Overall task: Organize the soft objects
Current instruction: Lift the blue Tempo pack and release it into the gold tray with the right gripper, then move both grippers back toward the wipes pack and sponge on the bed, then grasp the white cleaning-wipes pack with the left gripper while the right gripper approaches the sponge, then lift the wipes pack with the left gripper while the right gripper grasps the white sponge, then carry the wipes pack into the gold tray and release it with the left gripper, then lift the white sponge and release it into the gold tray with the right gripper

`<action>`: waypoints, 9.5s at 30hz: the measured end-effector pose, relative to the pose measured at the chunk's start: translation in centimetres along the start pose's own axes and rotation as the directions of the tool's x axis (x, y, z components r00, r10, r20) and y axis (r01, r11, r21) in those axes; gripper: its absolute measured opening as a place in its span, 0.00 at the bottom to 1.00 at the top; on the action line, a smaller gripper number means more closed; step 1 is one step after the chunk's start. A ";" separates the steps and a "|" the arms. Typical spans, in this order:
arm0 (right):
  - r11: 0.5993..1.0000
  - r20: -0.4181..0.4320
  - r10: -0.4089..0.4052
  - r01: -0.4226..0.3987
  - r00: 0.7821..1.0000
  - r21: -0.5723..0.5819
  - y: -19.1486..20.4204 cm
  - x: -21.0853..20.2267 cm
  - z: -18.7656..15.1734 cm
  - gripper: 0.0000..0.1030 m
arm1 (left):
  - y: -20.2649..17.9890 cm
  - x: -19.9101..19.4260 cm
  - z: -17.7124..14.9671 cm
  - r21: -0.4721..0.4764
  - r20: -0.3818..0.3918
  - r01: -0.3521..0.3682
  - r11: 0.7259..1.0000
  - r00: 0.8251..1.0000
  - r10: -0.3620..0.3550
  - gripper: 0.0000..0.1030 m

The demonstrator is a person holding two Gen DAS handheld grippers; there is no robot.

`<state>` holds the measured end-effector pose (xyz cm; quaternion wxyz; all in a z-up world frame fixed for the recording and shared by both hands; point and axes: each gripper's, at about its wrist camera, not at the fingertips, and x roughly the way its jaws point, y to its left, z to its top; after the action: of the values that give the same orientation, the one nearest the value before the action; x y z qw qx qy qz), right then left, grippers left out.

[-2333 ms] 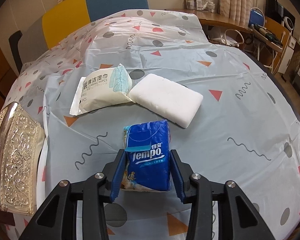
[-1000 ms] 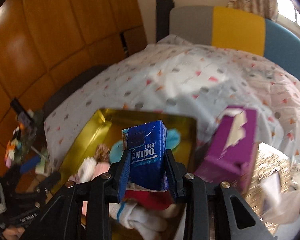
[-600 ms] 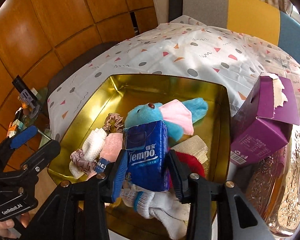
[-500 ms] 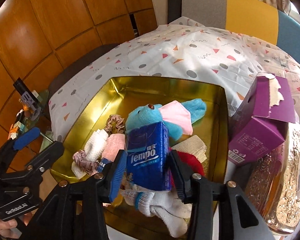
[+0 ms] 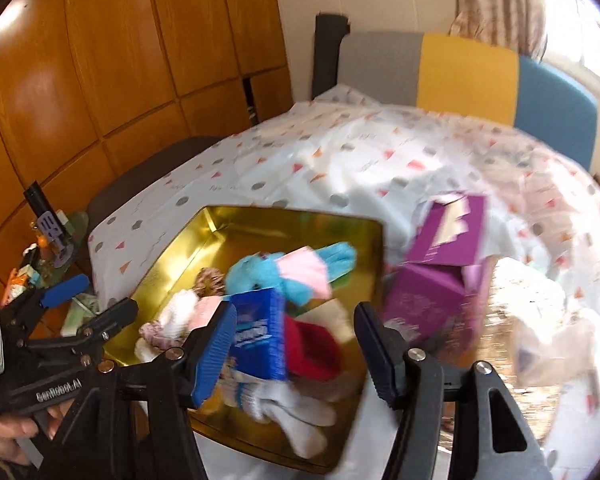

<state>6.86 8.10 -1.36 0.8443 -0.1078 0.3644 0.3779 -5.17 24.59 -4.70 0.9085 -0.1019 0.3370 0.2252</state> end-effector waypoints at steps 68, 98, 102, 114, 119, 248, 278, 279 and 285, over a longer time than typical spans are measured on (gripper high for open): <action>0.259 -0.292 -0.489 0.457 0.822 0.851 -37.8 -16.2 -21.3 0.60 | -40.6 -4.8 2.1 0.643 -0.124 0.439 0.627 0.868 -0.480 0.85; 0.227 -0.193 -0.382 0.294 0.904 0.928 -38.6 -16.6 -22.1 0.60 | -60.1 15.3 -2.3 0.840 -0.439 0.474 0.264 0.880 -0.182 0.77; 0.228 -0.194 -0.391 0.299 0.900 0.927 -38.6 -16.7 -22.2 0.60 | -59.7 15.0 -2.1 0.798 -0.485 0.519 0.307 0.855 -0.186 0.63; 0.446 -0.293 -0.343 0.429 0.893 0.786 -38.5 -13.4 -19.1 0.60 | -53.6 13.1 -1.6 0.625 -0.535 0.533 0.570 0.825 -0.185 0.61; 0.721 -0.321 -0.432 0.537 0.843 0.438 -39.7 -9.8 -15.0 0.66 | -51.4 11.7 -0.8 0.571 -0.535 0.544 0.615 0.815 -0.225 0.61; 0.794 -0.349 -0.425 0.529 0.835 0.300 -30.7 -5.1 -19.0 0.66 | -3.9 2.3 2.1 0.078 0.033 -0.018 0.997 0.999 0.016 0.83; 0.763 -0.223 -0.452 0.504 0.864 0.405 -27.1 -6.3 -3.5 0.59 | -3.6 -1.0 0.5 0.089 0.044 0.050 0.995 0.998 -0.055 0.85; 0.776 -0.186 -0.453 0.488 0.872 0.401 -26.3 -6.9 -2.0 0.59 | -3.5 -0.9 0.5 0.088 0.042 0.050 0.995 0.998 -0.054 0.85; 0.912 0.019 -0.349 0.335 0.937 0.238 -16.7 -8.3 6.3 0.59 | -1.9 -0.6 0.5 0.047 0.039 0.025 0.999 0.999 -0.027 0.85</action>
<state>18.49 -5.18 7.34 0.9148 -0.0594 0.3555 0.1825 -4.34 22.88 -3.90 0.9199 -0.0806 0.3229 0.2075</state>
